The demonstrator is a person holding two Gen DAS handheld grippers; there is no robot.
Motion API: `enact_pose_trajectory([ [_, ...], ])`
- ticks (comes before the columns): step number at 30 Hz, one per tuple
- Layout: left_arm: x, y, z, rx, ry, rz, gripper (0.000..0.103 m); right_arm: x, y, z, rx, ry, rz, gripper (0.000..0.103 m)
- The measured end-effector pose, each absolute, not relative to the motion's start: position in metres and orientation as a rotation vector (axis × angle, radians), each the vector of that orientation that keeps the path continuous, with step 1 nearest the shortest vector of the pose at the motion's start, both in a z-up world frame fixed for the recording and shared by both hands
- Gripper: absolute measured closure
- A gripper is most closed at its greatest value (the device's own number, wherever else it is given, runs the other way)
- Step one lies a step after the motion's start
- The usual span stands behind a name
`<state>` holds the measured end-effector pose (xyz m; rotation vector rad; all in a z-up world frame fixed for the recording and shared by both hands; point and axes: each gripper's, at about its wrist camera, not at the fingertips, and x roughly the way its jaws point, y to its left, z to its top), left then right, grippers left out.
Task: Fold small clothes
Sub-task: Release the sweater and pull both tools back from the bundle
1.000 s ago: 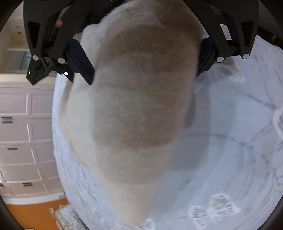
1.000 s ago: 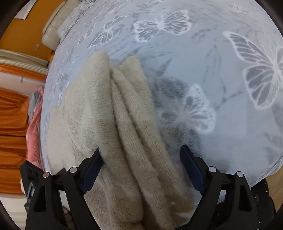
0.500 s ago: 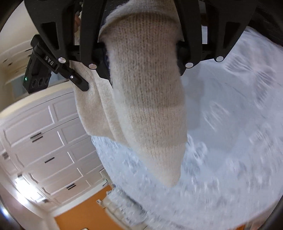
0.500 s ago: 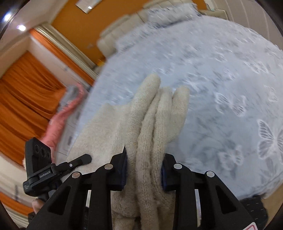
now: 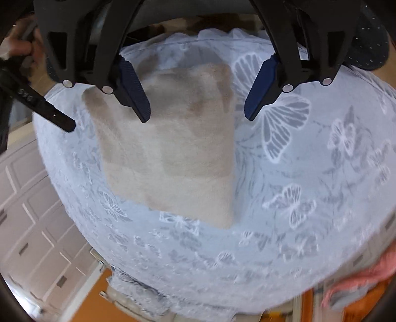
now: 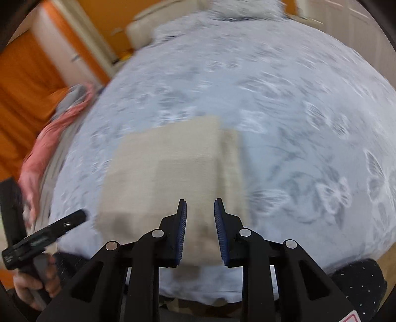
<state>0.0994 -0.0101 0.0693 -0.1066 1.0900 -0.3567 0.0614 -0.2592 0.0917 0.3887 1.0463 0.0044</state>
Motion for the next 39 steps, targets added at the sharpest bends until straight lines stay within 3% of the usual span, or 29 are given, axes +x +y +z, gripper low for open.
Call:
enact_pose_trajectory([
  [4,0.102,-0.032,0.046,0.032,1.122,-0.309,0.025,0.073,-0.223,0.080,0.231,1.122,0.058,0.080],
  [7,0.102,-0.035,0.011,0.108,1.187,-0.264,0.023,0.075,-0.228,0.023,0.114,1.259,-0.062,0.097],
  [13,0.089,-0.033,0.002,0.103,1.181,-0.238,0.024,0.063,-0.230,0.035,0.151,1.202,-0.076,0.096],
  [14,0.086,-0.033,0.006,0.109,1.167,-0.233,0.025,0.059,-0.229,0.044,0.161,1.170,-0.083,0.095],
  [16,0.079,-0.036,0.015,0.126,1.140,-0.221,0.025,0.050,-0.229,0.056,0.181,1.119,-0.109,0.080],
  [20,0.066,-0.040,0.029,0.129,1.081,-0.195,0.023,0.026,-0.231,0.065,0.211,1.052,-0.169,0.062],
  [22,0.060,-0.043,0.032,0.116,1.066,-0.188,0.019,0.011,-0.229,0.069,0.204,1.000,-0.213,0.046],
  [25,0.048,-0.049,0.035,0.124,1.032,-0.170,0.019,-0.005,-0.227,0.067,0.195,0.956,-0.269,0.037],
  [31,0.026,-0.056,0.027,0.156,0.995,-0.147,0.019,-0.027,-0.213,0.056,0.145,0.923,-0.281,0.027],
  [39,0.006,-0.053,0.005,0.181,0.976,-0.102,0.016,-0.035,-0.204,0.045,0.137,0.916,-0.293,0.026],
])
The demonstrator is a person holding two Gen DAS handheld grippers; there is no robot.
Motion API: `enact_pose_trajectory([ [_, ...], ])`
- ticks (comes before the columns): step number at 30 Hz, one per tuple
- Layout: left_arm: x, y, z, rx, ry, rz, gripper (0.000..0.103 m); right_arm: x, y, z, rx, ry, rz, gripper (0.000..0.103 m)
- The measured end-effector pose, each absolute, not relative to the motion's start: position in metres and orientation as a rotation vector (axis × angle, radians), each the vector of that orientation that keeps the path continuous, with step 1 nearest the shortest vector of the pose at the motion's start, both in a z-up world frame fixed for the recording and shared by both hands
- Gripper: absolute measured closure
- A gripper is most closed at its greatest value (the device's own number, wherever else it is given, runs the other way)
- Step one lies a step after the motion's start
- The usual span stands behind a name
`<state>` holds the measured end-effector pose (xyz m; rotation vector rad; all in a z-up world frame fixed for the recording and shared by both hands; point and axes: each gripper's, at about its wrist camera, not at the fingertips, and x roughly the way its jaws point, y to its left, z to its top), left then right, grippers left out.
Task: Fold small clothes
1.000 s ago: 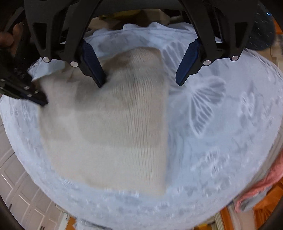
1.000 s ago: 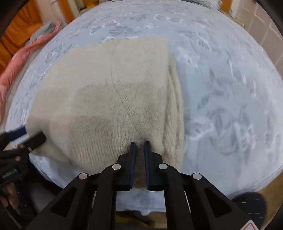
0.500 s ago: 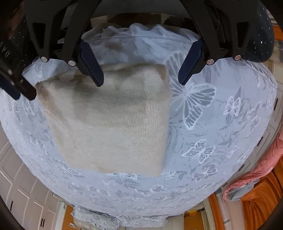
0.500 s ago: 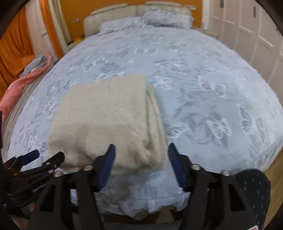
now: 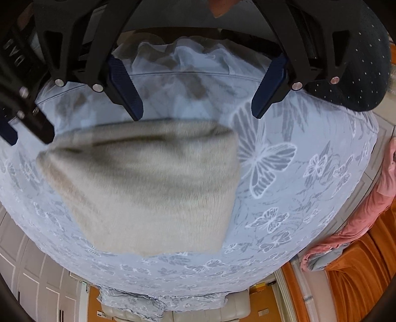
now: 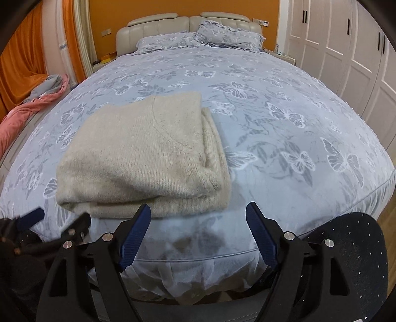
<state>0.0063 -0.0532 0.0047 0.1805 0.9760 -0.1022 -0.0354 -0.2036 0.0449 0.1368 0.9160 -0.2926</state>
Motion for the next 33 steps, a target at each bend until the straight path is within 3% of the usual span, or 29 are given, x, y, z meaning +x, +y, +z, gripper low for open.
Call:
enact_pose_trajectory([
  [33,0.004,-0.036,-0.017,0.168,0.977,-0.021,0.011,-0.039,-0.181,0.017,0.081,0.960,-0.322,0.023],
])
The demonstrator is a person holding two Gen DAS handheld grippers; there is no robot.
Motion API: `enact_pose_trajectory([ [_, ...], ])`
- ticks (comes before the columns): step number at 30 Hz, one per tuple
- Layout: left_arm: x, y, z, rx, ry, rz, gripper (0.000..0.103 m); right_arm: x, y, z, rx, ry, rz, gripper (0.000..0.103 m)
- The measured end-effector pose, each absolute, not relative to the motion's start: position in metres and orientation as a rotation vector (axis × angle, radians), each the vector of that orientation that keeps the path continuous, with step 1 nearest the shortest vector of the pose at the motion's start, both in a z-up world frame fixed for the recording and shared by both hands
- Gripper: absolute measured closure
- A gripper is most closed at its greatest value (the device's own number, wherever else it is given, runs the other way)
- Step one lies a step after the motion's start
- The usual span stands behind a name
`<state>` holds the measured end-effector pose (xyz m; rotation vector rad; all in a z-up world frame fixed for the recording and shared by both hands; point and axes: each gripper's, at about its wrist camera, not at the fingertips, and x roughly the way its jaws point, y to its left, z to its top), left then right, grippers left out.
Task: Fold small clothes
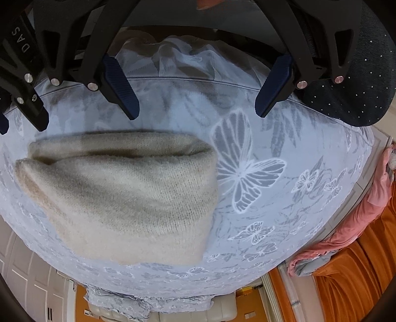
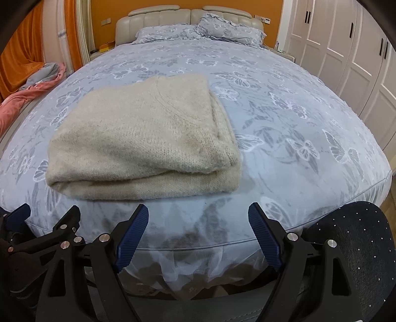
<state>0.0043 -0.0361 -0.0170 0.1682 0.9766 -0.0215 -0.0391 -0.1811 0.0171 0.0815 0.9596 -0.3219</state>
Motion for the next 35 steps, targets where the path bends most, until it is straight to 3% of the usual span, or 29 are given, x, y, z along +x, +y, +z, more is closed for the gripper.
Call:
enact_pose_trajectory([
  [24,0.001,-0.035,-0.019,0.155,0.962,0.005,0.011,-0.038,-0.175,0.012,0.080,0.944,-0.328,0.022],
  [27,-0.001,-0.037,-0.018,0.155,0.958,0.001,0.013,-0.039,-0.175,0.012,0.079,0.943,-0.329,0.022],
  [30,-0.004,-0.041,-0.017,0.173,0.945,-0.010,0.022,-0.038,-0.175,0.012,0.075,0.945,-0.332,0.022],
  [35,-0.005,-0.042,-0.016,0.173,0.943,-0.011,0.022,-0.038,-0.174,0.013,0.069,0.944,-0.334,0.022],
])
